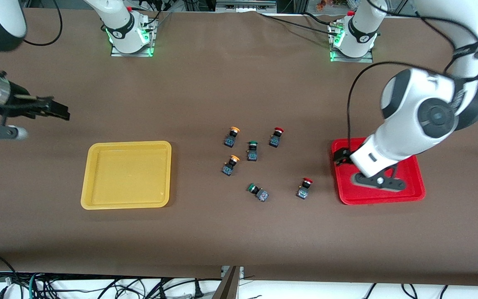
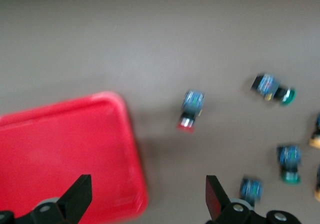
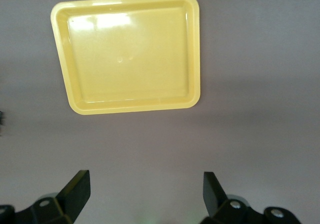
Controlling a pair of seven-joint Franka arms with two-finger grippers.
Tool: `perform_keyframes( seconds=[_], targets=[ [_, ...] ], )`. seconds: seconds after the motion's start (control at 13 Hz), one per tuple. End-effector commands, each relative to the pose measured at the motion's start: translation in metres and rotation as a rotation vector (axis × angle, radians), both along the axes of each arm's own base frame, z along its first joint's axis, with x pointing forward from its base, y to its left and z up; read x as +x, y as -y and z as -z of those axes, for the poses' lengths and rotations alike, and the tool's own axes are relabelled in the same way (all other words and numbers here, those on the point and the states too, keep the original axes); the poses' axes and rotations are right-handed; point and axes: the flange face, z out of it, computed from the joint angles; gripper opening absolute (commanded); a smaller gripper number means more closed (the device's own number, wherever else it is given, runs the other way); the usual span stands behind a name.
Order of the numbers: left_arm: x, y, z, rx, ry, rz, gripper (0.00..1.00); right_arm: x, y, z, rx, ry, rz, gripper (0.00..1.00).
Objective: Place red and yellow buttons in trays
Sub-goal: 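Reach the left and right grippers down to the scattered buttons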
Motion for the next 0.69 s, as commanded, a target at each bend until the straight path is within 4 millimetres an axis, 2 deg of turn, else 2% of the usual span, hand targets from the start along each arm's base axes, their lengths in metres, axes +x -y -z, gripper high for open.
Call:
perform_keyframes(
  seconds=[0.0,0.08,0.23,0.38,0.46,0.62],
  targets=[
    [0.023,0.028,0.044,-0.066,0.084,-0.035,1.00,0.020,-0.004,0.036,0.010,-0.027,0.003,1.00],
    [0.022,0.040,0.066,-0.071,0.095,-0.022,1.00,0.028,-0.016,0.052,0.030,-0.022,0.006,1.00],
    [0.019,0.061,0.104,-0.059,0.090,0.012,1.00,0.040,-0.057,0.087,0.058,-0.016,0.096,1.00],
    [0.022,0.066,0.154,-0.040,0.114,0.047,1.00,0.039,-0.126,0.114,0.023,-0.013,0.201,1.00],
    [0.017,0.079,0.179,-0.026,0.129,0.083,1.00,0.036,-0.158,0.125,0.014,-0.006,0.222,1.00],
    [0.006,0.081,0.214,-0.010,0.112,0.103,1.00,0.029,-0.203,0.144,0.006,0.007,0.236,1.00]
  ],
)
